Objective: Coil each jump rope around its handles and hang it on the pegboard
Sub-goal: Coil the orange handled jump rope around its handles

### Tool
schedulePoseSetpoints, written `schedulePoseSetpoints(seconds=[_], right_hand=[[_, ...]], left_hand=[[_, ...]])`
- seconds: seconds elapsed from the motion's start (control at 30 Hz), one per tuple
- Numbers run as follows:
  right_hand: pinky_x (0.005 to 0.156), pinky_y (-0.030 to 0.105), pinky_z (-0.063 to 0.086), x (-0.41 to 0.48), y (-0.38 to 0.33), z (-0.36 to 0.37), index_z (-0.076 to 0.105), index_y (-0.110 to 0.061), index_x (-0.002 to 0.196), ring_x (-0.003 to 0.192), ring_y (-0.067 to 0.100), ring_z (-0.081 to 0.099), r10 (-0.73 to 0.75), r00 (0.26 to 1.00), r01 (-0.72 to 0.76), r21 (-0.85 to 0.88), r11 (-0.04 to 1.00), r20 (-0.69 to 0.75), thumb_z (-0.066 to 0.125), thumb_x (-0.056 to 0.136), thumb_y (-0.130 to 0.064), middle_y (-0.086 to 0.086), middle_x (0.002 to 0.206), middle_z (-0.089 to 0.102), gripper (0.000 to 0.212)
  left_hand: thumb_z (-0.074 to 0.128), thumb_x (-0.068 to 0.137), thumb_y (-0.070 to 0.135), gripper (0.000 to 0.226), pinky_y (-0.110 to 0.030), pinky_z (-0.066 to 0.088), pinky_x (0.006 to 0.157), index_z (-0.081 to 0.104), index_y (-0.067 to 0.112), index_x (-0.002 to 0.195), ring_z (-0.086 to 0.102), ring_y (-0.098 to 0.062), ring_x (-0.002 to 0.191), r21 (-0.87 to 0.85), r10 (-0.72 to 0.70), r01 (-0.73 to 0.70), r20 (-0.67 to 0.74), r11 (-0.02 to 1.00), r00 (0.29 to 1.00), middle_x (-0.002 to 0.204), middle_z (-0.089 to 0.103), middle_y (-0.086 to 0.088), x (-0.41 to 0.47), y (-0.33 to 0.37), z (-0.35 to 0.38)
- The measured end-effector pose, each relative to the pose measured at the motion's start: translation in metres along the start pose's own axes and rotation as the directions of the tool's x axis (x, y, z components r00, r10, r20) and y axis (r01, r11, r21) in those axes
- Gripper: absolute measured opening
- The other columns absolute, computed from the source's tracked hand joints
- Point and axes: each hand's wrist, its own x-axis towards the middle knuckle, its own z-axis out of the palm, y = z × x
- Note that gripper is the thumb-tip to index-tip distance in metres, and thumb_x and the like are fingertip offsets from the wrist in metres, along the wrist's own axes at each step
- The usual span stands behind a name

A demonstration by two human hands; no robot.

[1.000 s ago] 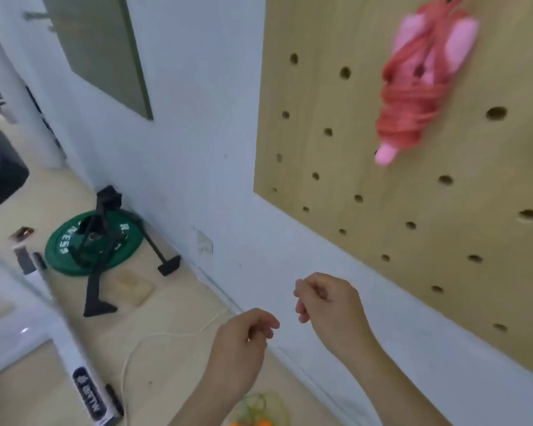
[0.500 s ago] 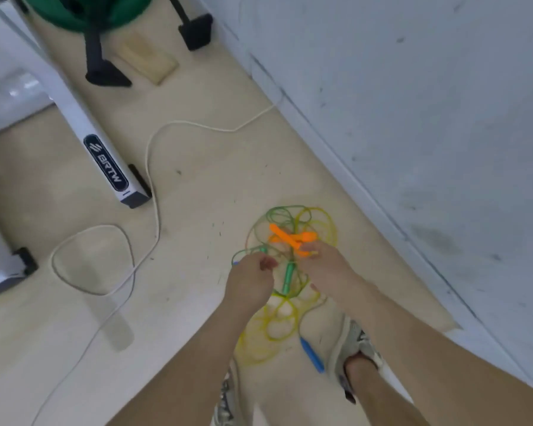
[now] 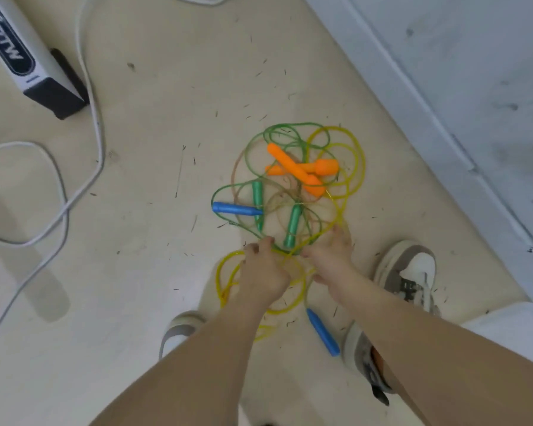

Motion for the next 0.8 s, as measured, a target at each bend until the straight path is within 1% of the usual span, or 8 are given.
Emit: schedulePoseSetpoints(seconds=[0.07, 0.17, 0.23, 0.33, 0.5, 0.67, 0.73, 0.8], right_hand=[[0.090, 0.046, 0.054, 0.004, 0.009, 0.016, 0.018, -0.033, 0.152, 0.118, 0.027, 0.057, 0.016, 0.995, -0.028, 0.131, 0.991, 0.094, 0.074, 0.076, -0.006, 0.007, 0.142, 0.049, 0.098], [0.073, 0.040, 0.054, -0.009, 0.008, 0.021, 0.046, -0.030, 0.135, 0.086, 0.027, 0.067, -0.015, 0.977, -0.011, 0.119, 0.993, 0.211, 0.065, 0.081, -0.002, 0.012, 0.107, 0.066, 0.064], [0.053, 0.025, 0.045, -0.029, -0.009, 0.004, 0.060, -0.022, 0.121, 0.057, 0.018, 0.055, -0.010, 0.969, -0.034, 0.173, 0.984, 0.247, 0.059, 0.083, -0.002, 0.007, 0.077, 0.062, 0.042], [0.037, 0.017, 0.018, -0.079, -0.055, -0.035, 0.063, -0.013, 0.094, 0.036, 0.008, 0.031, -0.060, 0.935, -0.028, 0.239, 0.971, 0.350, 0.047, 0.082, -0.006, 0.000, 0.054, 0.044, 0.020], [0.034, 0.016, 0.011, -0.196, -0.168, -0.105, 0.063, -0.011, 0.093, 0.037, 0.005, 0.022, -0.381, 0.814, 0.237, 0.349, 0.907, 0.439, 0.043, 0.088, -0.012, -0.005, 0.053, 0.040, 0.021], [0.046, 0.024, 0.011, -0.310, -0.217, -0.171, 0.061, -0.014, 0.086, 0.045, 0.009, 0.026, -0.764, 0.602, 0.488, 0.650, 0.582, 0.232, 0.043, 0.090, -0.006, -0.004, 0.053, 0.033, 0.020], [0.048, 0.025, 0.013, -0.321, -0.203, -0.184, 0.059, -0.017, 0.085, 0.048, 0.009, 0.029, -0.787, 0.602, 0.459, 0.748, 0.479, 0.134, 0.042, 0.089, -0.003, -0.003, 0.055, 0.035, 0.022], [0.047, 0.023, 0.017, -0.310, -0.183, -0.186, 0.058, -0.019, 0.082, 0.049, 0.009, 0.032, -0.729, 0.679, 0.402, 0.787, 0.469, 0.088, 0.043, 0.090, -0.003, -0.003, 0.057, 0.037, 0.023]], left_hand=[[0.063, 0.072, 0.010, 0.067, -0.036, 0.052, 0.084, 0.036, 0.016, 0.133, 0.058, -0.027, 0.103, -0.157, -0.021, 0.025, 0.025, 0.987, 0.999, 0.122, 0.048, -0.011, -0.003, 0.005, 0.016], [0.055, 0.056, 0.010, 0.054, -0.022, 0.047, 0.047, 0.044, 0.009, 0.109, 0.058, -0.019, 0.065, -0.503, -0.094, 0.129, 0.094, 0.855, 0.991, 0.080, 0.059, -0.012, -0.028, 0.024, 0.022], [0.051, 0.061, -0.006, 0.030, -0.013, 0.031, 0.035, 0.050, 0.009, 0.086, 0.048, -0.015, 0.052, -0.529, -0.058, 0.116, 0.124, 0.841, 0.991, 0.061, 0.052, -0.007, -0.050, 0.042, 0.010], [0.055, 0.069, -0.019, 0.032, -0.012, 0.029, 0.035, 0.053, 0.013, 0.065, 0.044, -0.012, 0.049, -0.468, 0.078, 0.007, 0.161, 0.884, 0.984, 0.054, 0.050, 0.001, -0.099, 0.080, -0.021], [0.069, 0.079, 0.009, 0.011, -0.018, 0.041, 0.055, 0.061, 0.014, 0.072, 0.051, -0.012, 0.056, -0.420, 0.329, -0.308, -0.025, 0.853, 0.944, 0.063, 0.058, -0.003, -0.189, 0.158, -0.076], [0.068, 0.079, 0.007, 0.028, -0.020, 0.045, 0.055, 0.061, 0.025, 0.100, 0.056, -0.011, 0.059, -0.289, 0.446, -0.596, -0.444, 0.749, 0.777, 0.073, 0.061, 0.003, -0.277, 0.212, -0.115], [0.069, 0.076, 0.016, 0.039, -0.025, 0.048, 0.059, 0.053, 0.035, 0.106, 0.060, -0.012, 0.065, -0.046, 0.483, -0.602, -0.550, 0.797, 0.681, 0.079, 0.063, 0.007, -0.297, 0.209, -0.123], [0.070, 0.075, 0.024, 0.051, -0.030, 0.047, 0.064, 0.044, 0.038, 0.117, 0.060, -0.011, 0.069, 0.131, 0.512, -0.527, -0.513, 0.840, 0.689, 0.078, 0.060, 0.008, -0.303, 0.195, -0.126]])
